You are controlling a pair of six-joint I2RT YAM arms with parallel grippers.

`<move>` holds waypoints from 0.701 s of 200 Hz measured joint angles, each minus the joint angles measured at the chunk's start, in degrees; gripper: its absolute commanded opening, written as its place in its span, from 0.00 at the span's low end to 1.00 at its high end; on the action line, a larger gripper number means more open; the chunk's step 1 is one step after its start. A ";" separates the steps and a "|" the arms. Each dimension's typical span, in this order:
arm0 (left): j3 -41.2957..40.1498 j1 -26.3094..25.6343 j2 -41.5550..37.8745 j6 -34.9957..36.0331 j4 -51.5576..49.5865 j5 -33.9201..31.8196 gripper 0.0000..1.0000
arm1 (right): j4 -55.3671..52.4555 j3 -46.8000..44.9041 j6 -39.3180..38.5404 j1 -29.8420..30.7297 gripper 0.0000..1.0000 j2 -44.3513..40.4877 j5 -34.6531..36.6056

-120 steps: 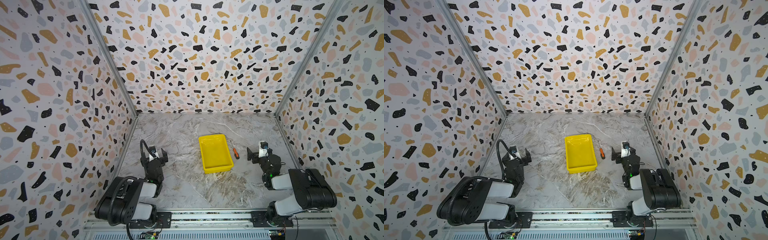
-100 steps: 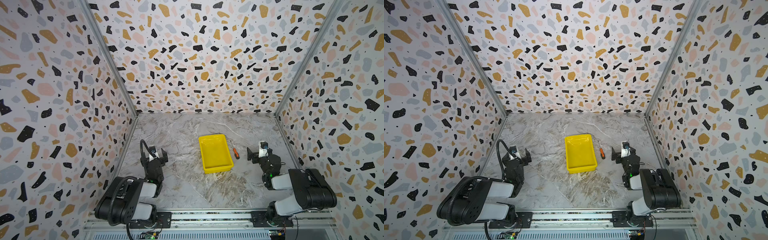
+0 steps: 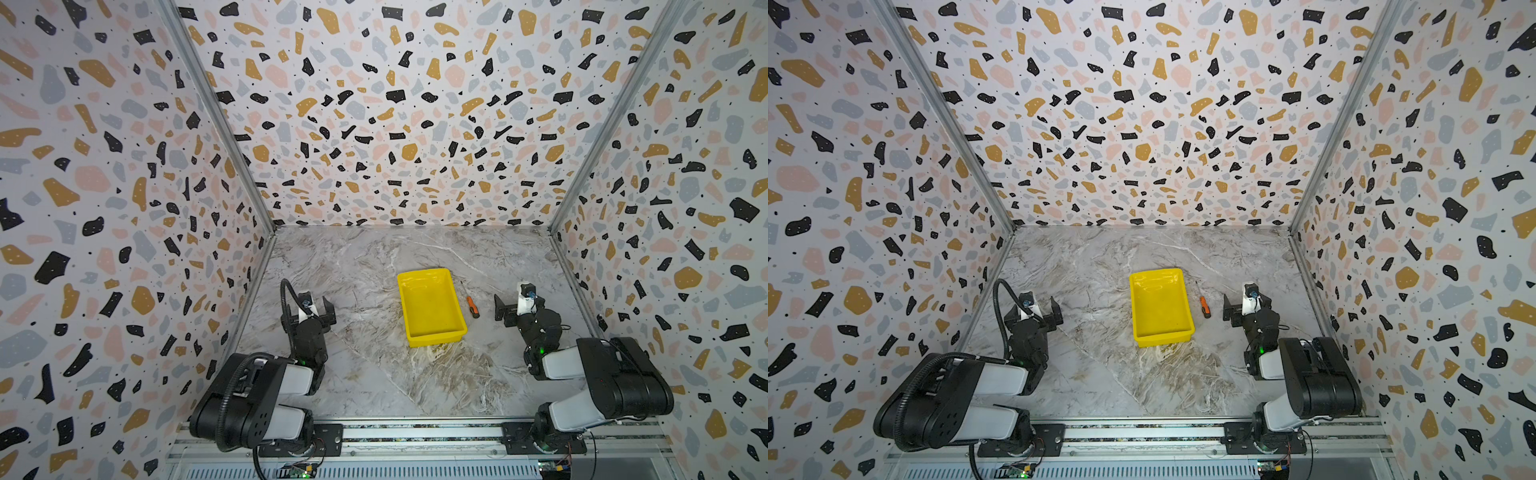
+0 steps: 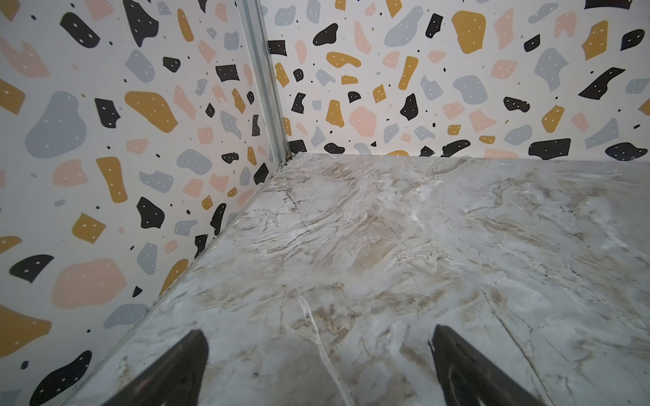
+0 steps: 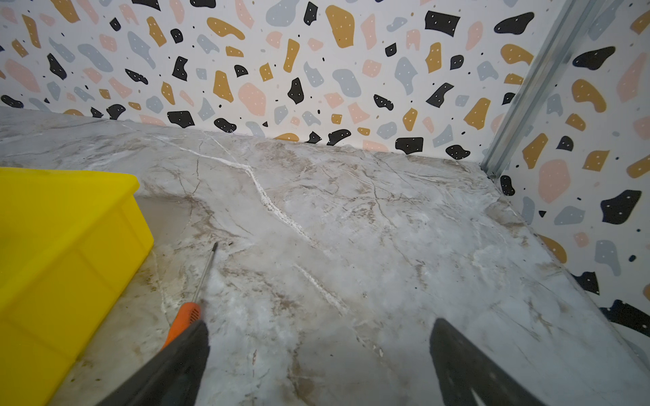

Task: Put the screwdriver in the bin
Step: Pick up the screwdriver from the middle-right of the table.

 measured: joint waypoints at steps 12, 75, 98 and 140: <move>0.00 0.00 0.00 0.00 -0.02 0.04 1.00 | 0.00 0.00 0.00 0.09 0.99 0.00 0.20; 0.00 0.00 0.00 0.00 -0.02 0.20 1.00 | 0.00 0.00 -0.15 0.39 0.99 0.00 0.83; 0.00 0.00 0.00 0.00 0.00 0.20 1.00 | 0.02 0.00 -0.15 0.46 0.99 0.00 0.87; 0.00 0.00 0.00 0.00 -0.02 0.17 1.00 | 0.02 0.00 -0.11 -0.07 0.99 0.00 0.50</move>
